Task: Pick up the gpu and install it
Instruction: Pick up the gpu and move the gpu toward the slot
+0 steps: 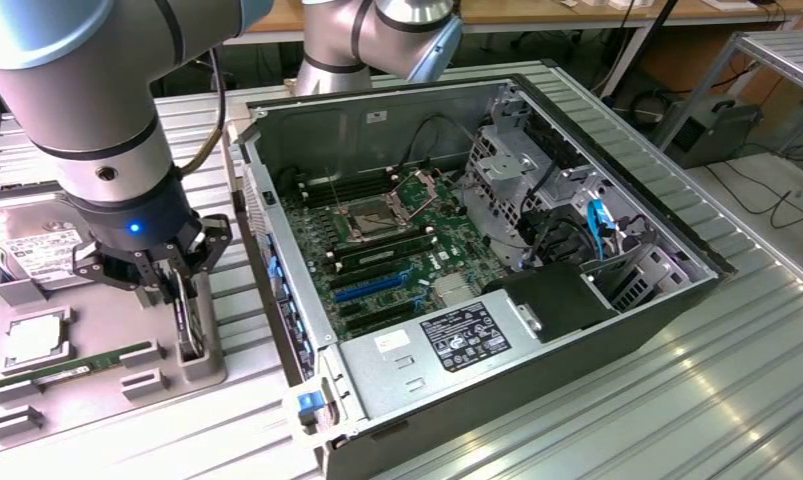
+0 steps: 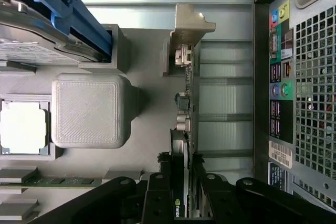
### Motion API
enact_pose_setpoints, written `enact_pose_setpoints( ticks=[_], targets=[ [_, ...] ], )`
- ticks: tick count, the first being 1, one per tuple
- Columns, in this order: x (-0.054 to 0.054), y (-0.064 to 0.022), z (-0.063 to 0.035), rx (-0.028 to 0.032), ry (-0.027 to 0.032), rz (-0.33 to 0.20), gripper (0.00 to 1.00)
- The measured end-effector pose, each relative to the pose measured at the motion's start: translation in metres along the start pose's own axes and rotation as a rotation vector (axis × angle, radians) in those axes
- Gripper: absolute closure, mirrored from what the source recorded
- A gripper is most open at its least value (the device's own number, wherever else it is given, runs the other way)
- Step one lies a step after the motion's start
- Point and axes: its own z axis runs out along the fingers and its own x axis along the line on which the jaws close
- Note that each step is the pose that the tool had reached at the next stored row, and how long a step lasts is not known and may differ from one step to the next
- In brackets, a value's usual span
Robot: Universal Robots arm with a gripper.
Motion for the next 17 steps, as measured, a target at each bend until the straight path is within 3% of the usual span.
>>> enact_pose_setpoints(
  ticks=[3, 9, 17],
  targets=[
    [0.000, 0.0002, -0.0045, -0.0003, 0.0003, -0.001, 0.74],
    [-0.001, 0.0008, -0.0241, -0.0022, 0.0004, -0.004, 0.74],
    [-0.003, 0.0014, -0.0649, -0.0072, 0.0004, -0.006, 0.74]
  ],
)
